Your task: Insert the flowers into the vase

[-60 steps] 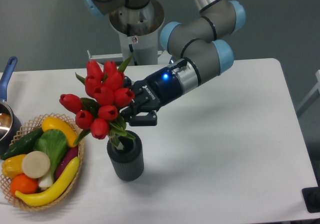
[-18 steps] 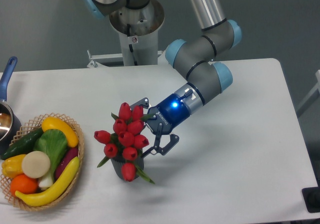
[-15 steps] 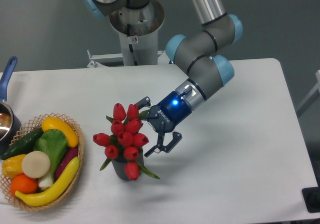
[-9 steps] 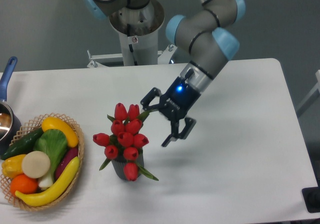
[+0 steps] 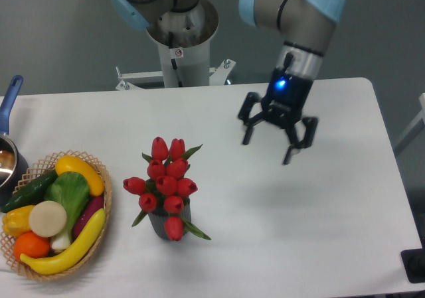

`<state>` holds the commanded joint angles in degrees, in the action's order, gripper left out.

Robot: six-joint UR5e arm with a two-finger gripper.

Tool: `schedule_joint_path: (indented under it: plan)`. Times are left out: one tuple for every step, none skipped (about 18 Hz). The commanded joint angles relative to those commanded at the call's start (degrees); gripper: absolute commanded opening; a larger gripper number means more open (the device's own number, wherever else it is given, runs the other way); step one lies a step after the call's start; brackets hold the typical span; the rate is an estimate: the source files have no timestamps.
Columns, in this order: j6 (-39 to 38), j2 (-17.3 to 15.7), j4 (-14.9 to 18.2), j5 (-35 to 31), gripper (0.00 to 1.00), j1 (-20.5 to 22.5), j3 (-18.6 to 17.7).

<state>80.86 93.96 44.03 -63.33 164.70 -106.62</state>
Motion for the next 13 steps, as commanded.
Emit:
schedule_joint_path:
  plan:
    - [-0.09, -0.62, 0.26, -3.7, 1.0, 0.27, 0.7]
    - [0.09, -1.06, 1.05, -6.43, 1.0, 0.62, 1.67]
    - [0.35, -2.54, 2.1, -9.15, 1.0, 0.97, 1.5]
    - [1.4, -4.21, 4.11, -12.23, 1.0, 0.97, 1.5]
    - [4.19, -5.18, 6.05, -14.35, 1.0, 1.15, 1.68]
    - [8.22, -5.89, 8.24, -16.11, 1.0, 1.58, 1.94]
    - [12.18, -6.68, 10.52, -18.13, 1.0, 2.28, 2.29]
    - [15.61, -7.21, 12.9, -19.8, 1.0, 2.81, 2.9]
    - [18.43, -7.56, 14.66, -20.51, 1.0, 3.43, 3.34]
    - [20.11, -7.83, 15.72, -20.52, 1.0, 4.13, 3.7]
    - [20.82, -8.44, 15.91, -20.43, 1.0, 5.27, 3.53]
    - [20.92, -8.79, 16.08, -20.17, 1.0, 5.97, 3.26]
    - [20.92, -8.88, 16.08, -19.99, 1.0, 6.33, 3.26]
